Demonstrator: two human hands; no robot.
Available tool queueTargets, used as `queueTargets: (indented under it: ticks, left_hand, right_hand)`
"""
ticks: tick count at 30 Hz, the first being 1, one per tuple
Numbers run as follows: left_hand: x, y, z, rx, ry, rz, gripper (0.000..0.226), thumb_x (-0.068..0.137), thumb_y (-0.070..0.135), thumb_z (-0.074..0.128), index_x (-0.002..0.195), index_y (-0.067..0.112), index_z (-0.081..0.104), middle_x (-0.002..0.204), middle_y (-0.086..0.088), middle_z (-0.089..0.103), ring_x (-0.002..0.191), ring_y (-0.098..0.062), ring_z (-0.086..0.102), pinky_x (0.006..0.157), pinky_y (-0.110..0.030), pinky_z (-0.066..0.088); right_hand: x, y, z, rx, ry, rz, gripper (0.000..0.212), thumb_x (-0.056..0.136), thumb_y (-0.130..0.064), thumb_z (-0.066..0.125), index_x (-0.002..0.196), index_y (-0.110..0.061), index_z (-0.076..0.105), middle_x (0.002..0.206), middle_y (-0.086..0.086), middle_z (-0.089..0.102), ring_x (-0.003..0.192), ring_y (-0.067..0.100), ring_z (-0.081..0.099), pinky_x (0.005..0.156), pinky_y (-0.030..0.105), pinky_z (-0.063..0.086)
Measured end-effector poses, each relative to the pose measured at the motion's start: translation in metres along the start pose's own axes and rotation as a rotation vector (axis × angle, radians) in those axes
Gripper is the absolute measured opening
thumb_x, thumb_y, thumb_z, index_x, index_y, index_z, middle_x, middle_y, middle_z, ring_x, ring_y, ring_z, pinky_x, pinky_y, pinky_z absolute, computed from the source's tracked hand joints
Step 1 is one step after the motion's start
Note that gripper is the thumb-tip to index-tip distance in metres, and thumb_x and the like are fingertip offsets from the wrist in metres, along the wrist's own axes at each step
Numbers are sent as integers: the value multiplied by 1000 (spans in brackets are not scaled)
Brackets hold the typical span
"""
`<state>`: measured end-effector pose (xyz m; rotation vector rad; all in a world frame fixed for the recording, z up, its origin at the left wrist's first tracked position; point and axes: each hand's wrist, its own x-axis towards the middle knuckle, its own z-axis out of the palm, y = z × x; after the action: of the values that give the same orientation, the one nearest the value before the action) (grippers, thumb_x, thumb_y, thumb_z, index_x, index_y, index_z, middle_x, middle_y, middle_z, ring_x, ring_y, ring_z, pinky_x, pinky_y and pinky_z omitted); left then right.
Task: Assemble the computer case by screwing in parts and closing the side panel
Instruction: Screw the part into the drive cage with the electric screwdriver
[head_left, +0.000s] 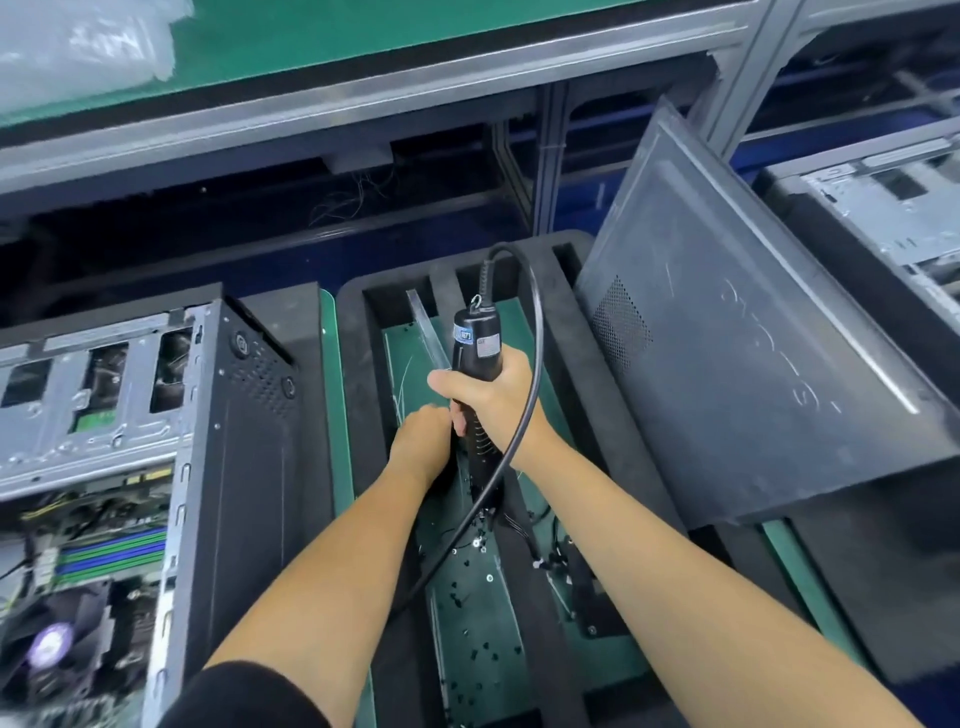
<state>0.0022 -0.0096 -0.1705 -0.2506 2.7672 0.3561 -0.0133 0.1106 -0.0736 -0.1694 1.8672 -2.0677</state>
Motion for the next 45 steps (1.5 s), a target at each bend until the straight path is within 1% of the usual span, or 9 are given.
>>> queueTargets:
  ticks: [8, 19, 25, 28, 30, 32, 36, 42, 45]
  left_hand:
    - [2, -1, -1, 18, -43, 11, 29, 84, -6, 40, 105, 2, 58, 104, -16, 61, 91, -32, 60, 75, -36, 50]
    - [0, -1, -10, -142, -59, -165, 21, 84, -2, 46, 102, 0, 57, 107, -20, 61, 99, -37, 58, 77, -35, 47]
    - [-12, 6, -11, -18, -209, -99, 27, 89, 4, 46, 113, 0, 56, 120, -18, 56, 111, -33, 54, 94, -33, 45]
    - [-23, 11, -12, -44, -244, -26, 16, 85, 4, 53, 100, 2, 57, 110, -17, 59, 99, -33, 59, 81, -34, 51]
    - [-36, 16, -7, -18, -374, 44, 11, 82, 3, 57, 92, 4, 53, 104, -17, 60, 91, -32, 62, 67, -29, 49]
    - [-50, 17, 3, 20, -468, 89, 14, 81, 6, 64, 91, 3, 54, 100, -17, 61, 85, -31, 63, 63, -29, 50]
    - [-62, 14, 19, 33, -423, 144, 23, 81, 20, 72, 93, 5, 60, 99, -14, 61, 72, -25, 56, 63, -29, 46]
    - [-62, 18, 24, -9, -408, 163, 31, 82, 21, 71, 110, 10, 64, 108, -11, 63, 94, -31, 62, 84, -38, 53]
    - [-65, 19, 25, 10, -405, 176, 23, 85, 13, 65, 108, 9, 64, 106, -12, 63, 94, -31, 63, 83, -40, 53]
  right_hand:
    - [-6, -5, -1, 10, 12, -11, 29, 72, -21, 73, 53, -19, 53, 45, 11, 52, 39, 23, 46, 52, 27, 45]
    - [-11, -21, -15, 26, 38, -68, 29, 76, -15, 72, 54, -17, 54, 44, 8, 51, 37, 23, 45, 48, 28, 44]
    - [-12, -22, -13, 46, 21, -40, 27, 75, -16, 72, 59, -10, 51, 44, 6, 52, 36, 20, 45, 45, 26, 44]
    - [-12, -21, -12, 65, 14, -29, 26, 75, -16, 73, 61, -10, 52, 45, 7, 52, 37, 21, 45, 44, 27, 44]
    - [-10, -20, -12, 53, 13, -35, 25, 75, -17, 73, 62, -10, 53, 46, 8, 53, 37, 22, 46, 45, 27, 45]
    - [-8, -20, -12, 50, 12, -28, 24, 74, -18, 74, 64, -10, 53, 47, 8, 54, 38, 22, 47, 47, 28, 46]
    - [-4, -20, -9, 71, 4, -17, 23, 75, -18, 74, 70, -6, 55, 48, 4, 56, 38, 20, 49, 45, 29, 47]
    - [-4, -21, -10, 72, -3, -34, 35, 78, -13, 74, 77, 14, 51, 50, 7, 54, 39, 21, 48, 47, 31, 48]
    - [-5, -23, -13, 62, 5, -35, 32, 74, -18, 73, 73, 7, 53, 50, 8, 53, 39, 22, 47, 47, 32, 48]
